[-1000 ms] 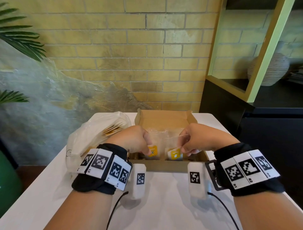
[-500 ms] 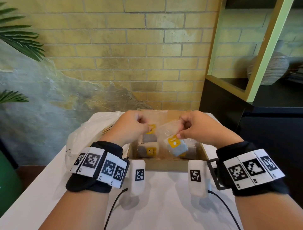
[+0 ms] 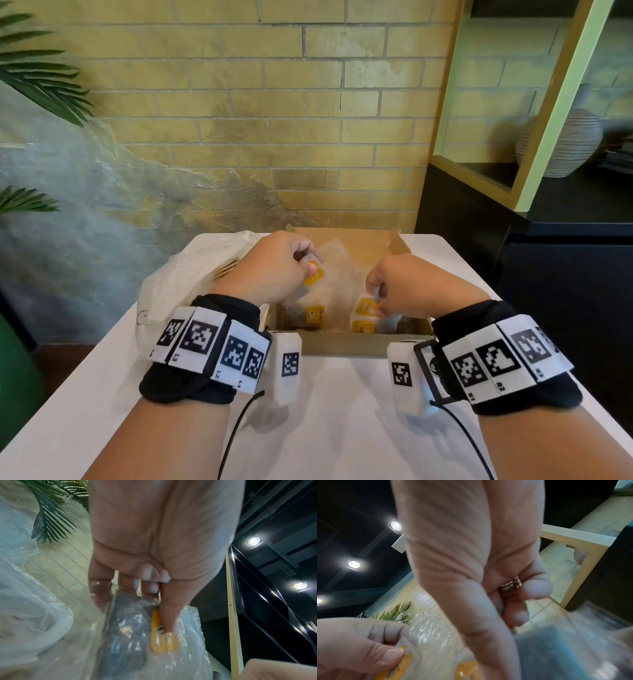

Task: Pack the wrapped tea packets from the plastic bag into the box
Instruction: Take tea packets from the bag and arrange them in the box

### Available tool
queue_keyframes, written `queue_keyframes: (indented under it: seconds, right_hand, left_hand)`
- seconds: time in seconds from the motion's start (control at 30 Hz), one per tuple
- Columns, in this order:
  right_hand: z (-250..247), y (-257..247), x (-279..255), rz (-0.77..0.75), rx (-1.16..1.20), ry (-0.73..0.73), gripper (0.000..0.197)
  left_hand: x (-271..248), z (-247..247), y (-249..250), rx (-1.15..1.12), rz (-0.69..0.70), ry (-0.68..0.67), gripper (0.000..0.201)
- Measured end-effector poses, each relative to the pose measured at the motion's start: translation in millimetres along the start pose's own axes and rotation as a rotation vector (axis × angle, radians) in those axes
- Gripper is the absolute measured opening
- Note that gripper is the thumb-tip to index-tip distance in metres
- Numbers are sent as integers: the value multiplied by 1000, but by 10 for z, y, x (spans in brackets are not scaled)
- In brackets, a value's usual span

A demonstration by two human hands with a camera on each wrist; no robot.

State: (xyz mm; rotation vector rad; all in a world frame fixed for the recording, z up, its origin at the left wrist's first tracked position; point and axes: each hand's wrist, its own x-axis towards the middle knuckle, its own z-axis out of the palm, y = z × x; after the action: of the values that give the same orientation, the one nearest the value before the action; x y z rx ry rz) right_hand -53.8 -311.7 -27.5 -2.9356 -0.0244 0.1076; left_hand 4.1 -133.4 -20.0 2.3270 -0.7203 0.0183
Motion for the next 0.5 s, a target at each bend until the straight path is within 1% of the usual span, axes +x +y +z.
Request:
queue_keyframes:
  seconds: [0.13, 0.2, 0.27, 0.4, 0.43, 0.5]
  right_hand:
    - [-81, 15, -15, -7, -49, 85, 21]
    - [-83, 13, -22, 11, -78, 83, 20]
    - [-60, -3, -18, 47, -70, 45, 21]
    - [-25, -30, 47, 164, -126, -140, 32]
    - [-21, -29, 56, 175, -134, -144, 33]
    - [-39, -8, 51, 168, -107, -119, 29]
  left_hand:
    - [-5, -20, -11, -25, -1, 30, 18]
    - [-16, -29, -16, -37, -10, 43, 20]
    - [-28, -29, -15, -45, -18, 46, 21]
    - [-30, -24, -7, -42, -28, 63, 14]
    - [-25, -27, -8, -42, -28, 77, 11]
    - [-17, -37, -8, -48, -17, 120, 8]
